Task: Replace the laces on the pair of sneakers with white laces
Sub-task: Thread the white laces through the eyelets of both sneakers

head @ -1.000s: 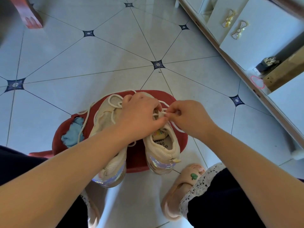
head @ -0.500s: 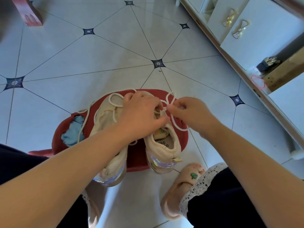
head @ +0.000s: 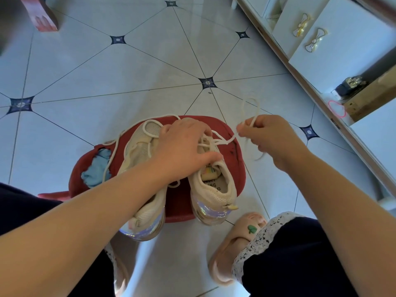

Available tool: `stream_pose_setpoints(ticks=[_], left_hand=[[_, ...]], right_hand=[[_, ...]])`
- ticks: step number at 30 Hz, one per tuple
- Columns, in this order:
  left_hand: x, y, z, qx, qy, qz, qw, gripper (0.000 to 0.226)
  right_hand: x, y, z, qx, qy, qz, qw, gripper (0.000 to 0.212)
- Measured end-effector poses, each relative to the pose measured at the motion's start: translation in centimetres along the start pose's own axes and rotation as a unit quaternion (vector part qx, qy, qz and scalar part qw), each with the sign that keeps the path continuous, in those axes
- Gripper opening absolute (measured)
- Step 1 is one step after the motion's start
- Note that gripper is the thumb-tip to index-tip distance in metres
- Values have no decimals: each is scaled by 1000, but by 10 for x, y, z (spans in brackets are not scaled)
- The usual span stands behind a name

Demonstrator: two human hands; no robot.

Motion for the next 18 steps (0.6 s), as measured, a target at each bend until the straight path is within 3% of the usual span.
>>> stream_pose_setpoints(ticks=[3,5,9,11,15,18], left_hand=[[5,7,5,-4,25,-4,1000,75],[9,11,8,-32,44,-8,999,80],[15,18,7,-90,65,-21,994,70],[17,18,5,-99,59,-10,993,58],[21,13,-2,-47,51,32,997,46],[23,10,-3,-20,60,61,996,47]], right_hand=[[1,-12,1,103,2,75,992,24],[0,-8,4,199,3,77,977,35],[1,-5,15,348,31,49,936,26],[4,-10,22,395,62,47,915,33],[8,-8,35,346,113,2,931,27],[12,-18,40,310,129,48,941,12]])
Point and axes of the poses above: each hand's wrist, its own x-axis away from the middle knuckle, its own y-axis out of the back of the hand, z = x × y, the point moved 7 cm from there along -x, towards the middle knuckle, and after that the axes turned 1 degree about x, right-handed, at the moved point
